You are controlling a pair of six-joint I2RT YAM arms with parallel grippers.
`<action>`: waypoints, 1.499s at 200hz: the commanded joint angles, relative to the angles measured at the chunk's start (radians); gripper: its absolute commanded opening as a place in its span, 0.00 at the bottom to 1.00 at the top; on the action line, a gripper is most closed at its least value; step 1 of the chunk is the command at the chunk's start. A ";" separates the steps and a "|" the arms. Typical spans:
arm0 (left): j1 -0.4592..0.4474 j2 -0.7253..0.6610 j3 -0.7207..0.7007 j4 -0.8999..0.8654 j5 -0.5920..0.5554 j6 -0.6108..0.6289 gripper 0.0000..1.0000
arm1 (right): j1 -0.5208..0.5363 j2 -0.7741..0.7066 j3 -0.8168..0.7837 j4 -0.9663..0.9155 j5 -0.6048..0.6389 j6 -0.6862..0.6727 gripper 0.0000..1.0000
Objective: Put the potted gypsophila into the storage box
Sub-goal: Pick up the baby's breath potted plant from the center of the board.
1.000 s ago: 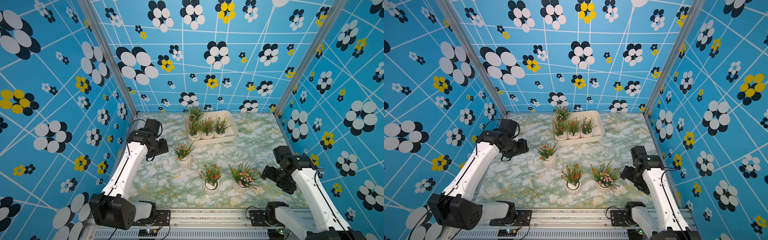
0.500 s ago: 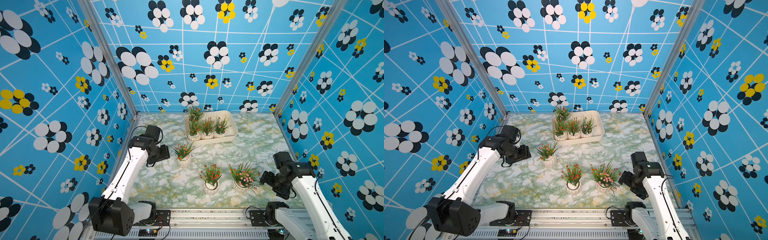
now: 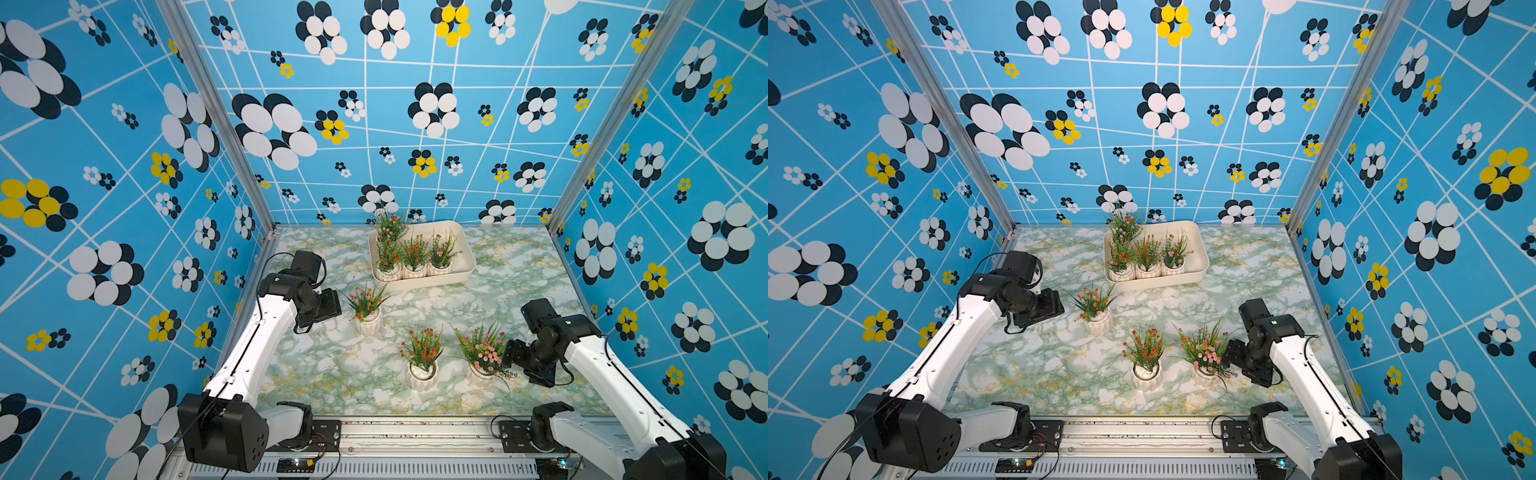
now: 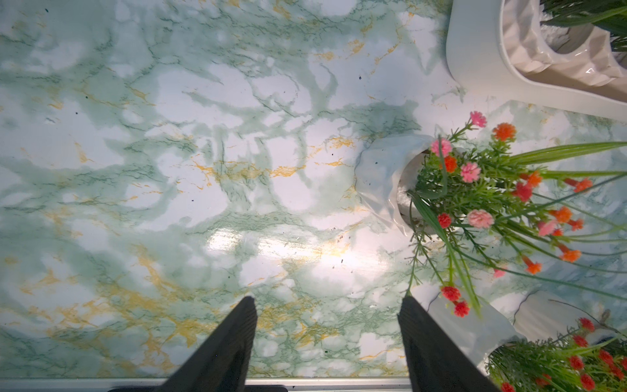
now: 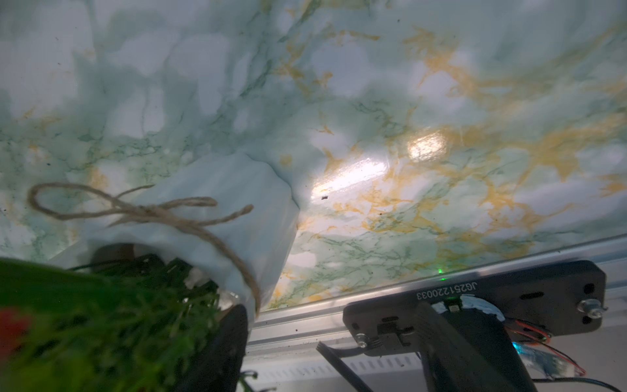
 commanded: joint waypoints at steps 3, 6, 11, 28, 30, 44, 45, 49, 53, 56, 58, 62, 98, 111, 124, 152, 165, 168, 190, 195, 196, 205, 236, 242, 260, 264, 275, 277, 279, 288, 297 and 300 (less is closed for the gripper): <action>0.007 0.005 -0.015 0.002 0.009 -0.013 0.70 | 0.035 0.030 -0.014 0.067 -0.010 0.031 0.78; 0.006 0.005 -0.013 0.001 0.008 -0.012 0.70 | 0.038 0.033 -0.014 0.071 -0.009 0.033 0.78; 0.006 0.006 -0.010 0.000 0.007 -0.012 0.70 | 0.044 0.040 -0.016 0.077 -0.007 0.036 0.78; 0.006 0.011 -0.005 0.000 0.004 -0.014 0.70 | 0.058 0.058 -0.017 0.097 -0.004 0.044 0.76; 0.006 0.011 -0.004 0.000 0.003 -0.013 0.70 | 0.060 0.060 -0.017 0.100 -0.004 0.045 0.76; 0.007 0.016 -0.001 0.002 0.004 -0.016 0.70 | 0.067 0.068 -0.021 0.116 -0.005 0.048 0.75; 0.006 0.016 -0.001 0.001 0.004 -0.016 0.70 | 0.067 0.068 -0.021 0.117 -0.005 0.048 0.75; 0.006 0.017 -0.002 0.003 0.004 -0.019 0.70 | 0.068 0.071 -0.022 0.120 -0.006 0.048 0.74; 0.006 0.019 -0.002 0.003 0.007 -0.020 0.71 | 0.068 0.074 -0.026 0.122 -0.005 0.049 0.74; 0.006 0.020 -0.001 0.004 0.006 -0.020 0.71 | 0.069 0.076 -0.025 0.123 -0.003 0.048 0.74; 0.006 0.021 -0.002 0.004 0.007 -0.020 0.70 | 0.069 0.078 -0.026 0.123 -0.002 0.048 0.74; 0.005 0.021 -0.001 0.005 0.008 -0.021 0.71 | 0.071 0.081 -0.028 0.123 0.002 0.048 0.73; 0.003 0.031 -0.004 0.015 0.012 -0.032 0.71 | 0.076 0.088 -0.047 0.145 0.014 0.052 0.61; 0.002 0.035 -0.002 0.018 0.014 -0.035 0.71 | 0.079 0.092 -0.048 0.151 0.018 0.047 0.52; 0.000 0.042 0.002 0.022 0.015 -0.038 0.71 | 0.083 0.092 -0.046 0.155 0.020 0.044 0.47; -0.005 0.058 0.010 0.027 0.018 -0.042 0.70 | 0.083 0.104 -0.043 0.170 0.018 0.044 0.40; -0.009 0.065 0.012 0.028 0.016 -0.042 0.71 | 0.085 0.111 -0.039 0.174 0.019 0.045 0.36; -0.010 0.066 0.013 0.028 0.017 -0.042 0.71 | 0.085 0.112 -0.038 0.175 0.019 0.045 0.35; -0.012 0.076 0.014 0.033 0.017 -0.043 0.71 | 0.086 0.112 -0.025 0.177 0.022 0.045 0.30; -0.011 0.077 0.017 0.034 0.018 -0.044 0.71 | 0.085 0.112 -0.021 0.177 0.022 0.043 0.29; -0.011 0.077 0.017 0.035 0.018 -0.044 0.71 | 0.086 0.112 -0.019 0.177 0.022 0.043 0.29; -0.012 0.080 0.017 0.037 0.020 -0.044 0.71 | 0.085 0.116 -0.011 0.171 0.028 0.039 0.26; -0.012 0.093 0.022 0.044 0.024 -0.044 0.71 | 0.088 0.142 0.014 0.168 0.034 0.028 0.15; -0.013 0.098 0.025 0.043 0.024 -0.042 0.71 | 0.087 0.147 0.019 0.168 0.032 0.026 0.13; -0.012 0.107 0.031 0.040 0.022 -0.038 0.70 | 0.086 0.165 0.032 0.169 0.032 0.022 0.12; -0.013 0.108 0.032 0.040 0.022 -0.037 0.70 | 0.087 0.169 0.038 0.168 0.030 0.021 0.11; -0.012 0.112 0.037 0.037 0.020 -0.037 0.71 | 0.087 0.176 0.049 0.167 0.028 0.021 0.09; -0.013 0.112 0.038 0.037 0.019 -0.037 0.71 | 0.087 0.176 0.051 0.168 0.028 0.021 0.08; -0.013 0.113 0.039 0.038 0.020 -0.036 0.71 | 0.087 0.177 0.054 0.167 0.028 0.020 0.08; -0.013 0.117 0.043 0.038 0.021 -0.037 0.71 | 0.086 0.182 0.066 0.165 0.030 0.018 0.06; -0.012 0.120 0.047 0.040 0.022 -0.039 0.71 | 0.087 0.188 0.081 0.159 0.034 0.015 0.05; -0.012 0.123 0.048 0.041 0.022 -0.039 0.71 | 0.087 0.189 0.087 0.157 0.036 0.014 0.05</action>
